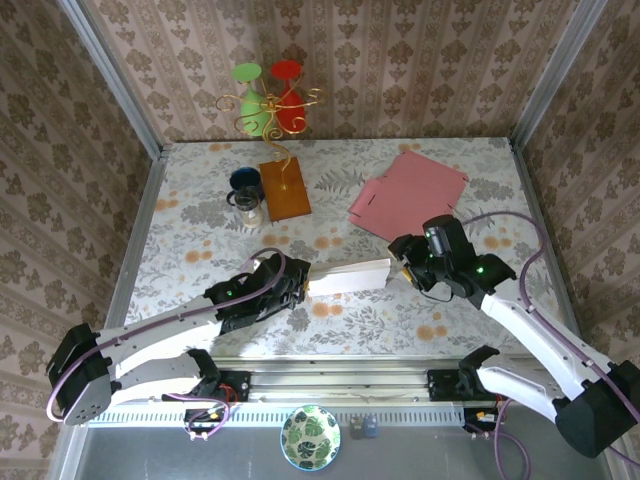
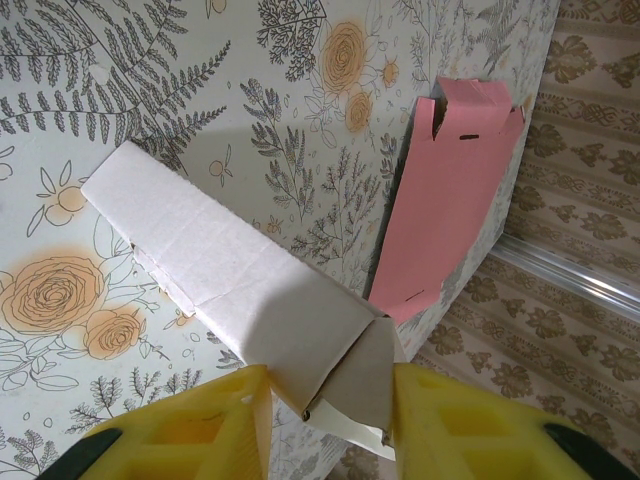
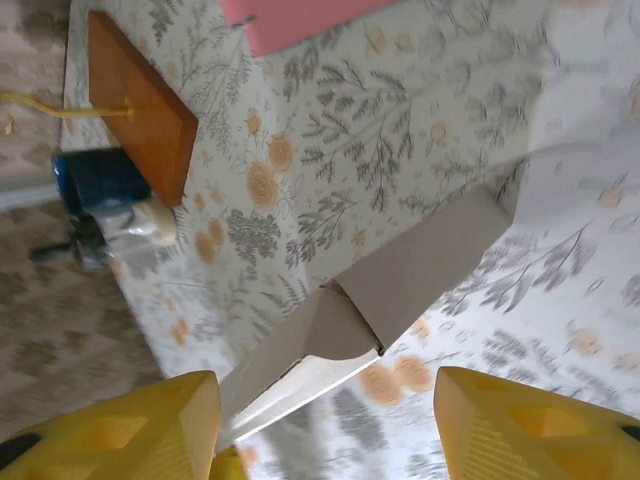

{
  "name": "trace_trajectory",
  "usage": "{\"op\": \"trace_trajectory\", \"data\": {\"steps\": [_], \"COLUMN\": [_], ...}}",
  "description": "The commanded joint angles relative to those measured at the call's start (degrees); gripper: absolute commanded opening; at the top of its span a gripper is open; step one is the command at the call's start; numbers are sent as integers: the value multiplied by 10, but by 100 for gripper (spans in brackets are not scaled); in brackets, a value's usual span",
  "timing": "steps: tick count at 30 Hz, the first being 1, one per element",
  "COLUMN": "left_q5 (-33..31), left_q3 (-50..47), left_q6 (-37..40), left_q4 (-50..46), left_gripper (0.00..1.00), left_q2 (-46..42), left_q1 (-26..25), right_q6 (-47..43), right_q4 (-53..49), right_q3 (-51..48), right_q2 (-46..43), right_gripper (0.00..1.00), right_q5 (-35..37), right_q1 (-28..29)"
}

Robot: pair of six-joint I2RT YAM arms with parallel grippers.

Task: Fold the paper box

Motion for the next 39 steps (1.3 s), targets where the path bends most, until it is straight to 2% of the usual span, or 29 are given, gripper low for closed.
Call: {"op": "trace_trajectory", "data": {"steps": [1, 7, 12, 21, 29, 39], "left_q5": [-7, -5, -6, -6, -7, 3], "left_q3": [-8, -8, -7, -8, -11, -18], "left_q6": [-94, -92, -92, -90, -90, -91], "left_q4": [-15, -13, -11, -8, -5, 1], "left_gripper": [34, 34, 34, 34, 34, 34], "left_q2": [3, 4, 6, 6, 6, 7], "left_q1": [-3, -4, -3, -3, -3, 0], "right_q6": [139, 149, 162, 149, 122, 126], "right_q4": [75, 103, 136, 153, 98, 9], "right_q3": [-36, -59, -79, -96, -91, -89], "right_q2": [-11, -18, -14, -1, 8, 20], "right_gripper": [60, 60, 56, 39, 25, 21], "right_q5": [-56, -49, -52, -41, -35, -31], "right_q1": [-3, -5, -5, -6, -7, -11]}}
